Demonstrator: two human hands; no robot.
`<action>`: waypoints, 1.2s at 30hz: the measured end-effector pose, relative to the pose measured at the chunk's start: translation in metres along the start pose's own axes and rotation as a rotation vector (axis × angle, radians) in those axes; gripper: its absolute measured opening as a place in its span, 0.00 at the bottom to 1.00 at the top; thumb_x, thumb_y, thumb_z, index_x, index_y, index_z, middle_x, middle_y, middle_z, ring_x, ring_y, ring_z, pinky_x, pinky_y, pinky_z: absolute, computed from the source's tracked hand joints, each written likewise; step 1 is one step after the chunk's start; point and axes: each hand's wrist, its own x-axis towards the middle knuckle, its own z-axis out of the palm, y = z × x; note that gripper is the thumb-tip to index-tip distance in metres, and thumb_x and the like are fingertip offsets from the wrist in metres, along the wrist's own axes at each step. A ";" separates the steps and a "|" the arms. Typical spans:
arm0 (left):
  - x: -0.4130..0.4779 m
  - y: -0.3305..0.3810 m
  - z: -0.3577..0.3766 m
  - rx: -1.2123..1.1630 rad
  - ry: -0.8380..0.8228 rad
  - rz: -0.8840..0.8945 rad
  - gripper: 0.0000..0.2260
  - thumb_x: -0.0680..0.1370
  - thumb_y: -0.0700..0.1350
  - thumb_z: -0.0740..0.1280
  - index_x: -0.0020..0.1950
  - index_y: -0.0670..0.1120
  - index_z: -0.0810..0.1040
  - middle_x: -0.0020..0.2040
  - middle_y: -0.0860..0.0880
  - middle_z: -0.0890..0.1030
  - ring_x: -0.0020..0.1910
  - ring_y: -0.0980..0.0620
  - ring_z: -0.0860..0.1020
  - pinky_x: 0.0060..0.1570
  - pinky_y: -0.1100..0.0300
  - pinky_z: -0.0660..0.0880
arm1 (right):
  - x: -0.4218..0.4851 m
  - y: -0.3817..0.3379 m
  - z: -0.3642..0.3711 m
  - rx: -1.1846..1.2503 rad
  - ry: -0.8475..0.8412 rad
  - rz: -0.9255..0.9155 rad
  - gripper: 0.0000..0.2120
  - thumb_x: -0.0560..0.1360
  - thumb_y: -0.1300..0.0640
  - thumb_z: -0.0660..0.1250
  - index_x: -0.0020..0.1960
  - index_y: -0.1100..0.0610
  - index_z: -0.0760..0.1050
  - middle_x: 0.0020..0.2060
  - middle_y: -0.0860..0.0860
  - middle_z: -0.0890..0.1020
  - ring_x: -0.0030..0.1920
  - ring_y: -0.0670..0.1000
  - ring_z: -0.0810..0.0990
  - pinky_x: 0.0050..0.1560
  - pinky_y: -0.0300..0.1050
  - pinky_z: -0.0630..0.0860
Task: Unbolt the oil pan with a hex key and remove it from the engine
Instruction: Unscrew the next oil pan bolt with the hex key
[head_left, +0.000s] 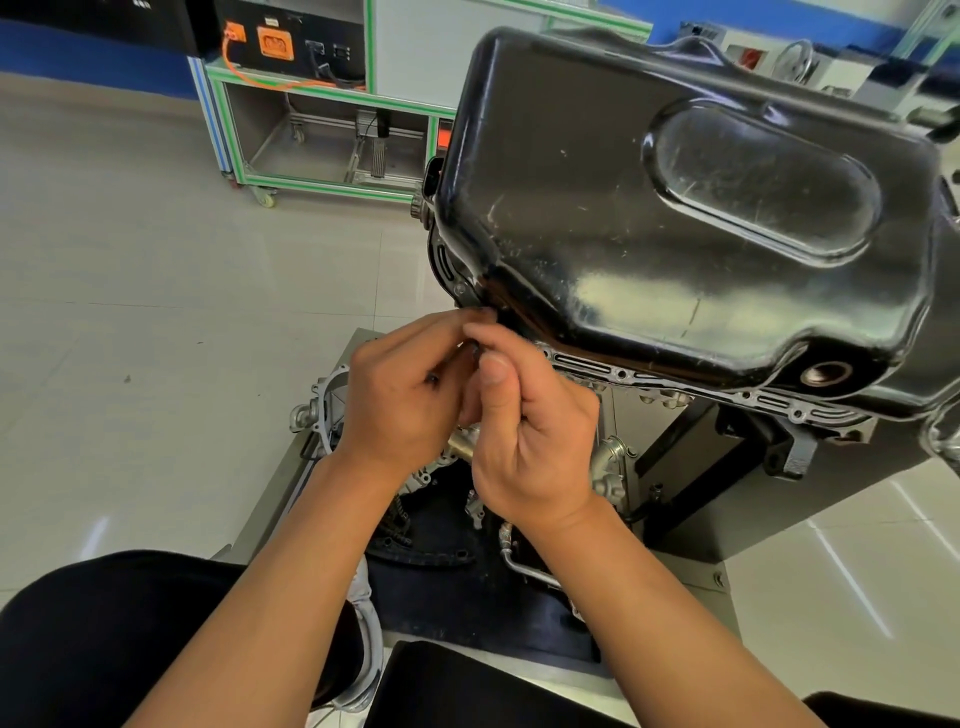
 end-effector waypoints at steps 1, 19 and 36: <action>-0.001 0.000 0.000 -0.002 -0.005 0.004 0.07 0.79 0.39 0.67 0.50 0.38 0.84 0.40 0.55 0.79 0.40 0.69 0.75 0.42 0.77 0.67 | 0.001 0.001 0.000 0.018 0.009 0.005 0.22 0.85 0.51 0.55 0.56 0.67 0.80 0.38 0.43 0.77 0.36 0.39 0.76 0.39 0.34 0.76; 0.001 0.006 -0.006 -0.036 -0.031 -0.034 0.09 0.74 0.38 0.64 0.44 0.37 0.84 0.41 0.51 0.80 0.40 0.59 0.77 0.41 0.70 0.73 | 0.006 -0.032 0.006 0.099 -0.005 0.340 0.02 0.73 0.61 0.74 0.42 0.58 0.82 0.28 0.45 0.79 0.29 0.42 0.78 0.33 0.35 0.74; 0.009 -0.005 -0.006 -0.028 -0.106 -0.027 0.06 0.75 0.42 0.69 0.46 0.41 0.85 0.42 0.57 0.81 0.40 0.68 0.77 0.40 0.74 0.70 | 0.001 -0.011 0.002 -0.026 0.051 0.171 0.12 0.73 0.65 0.75 0.56 0.64 0.82 0.40 0.50 0.83 0.38 0.44 0.79 0.43 0.38 0.78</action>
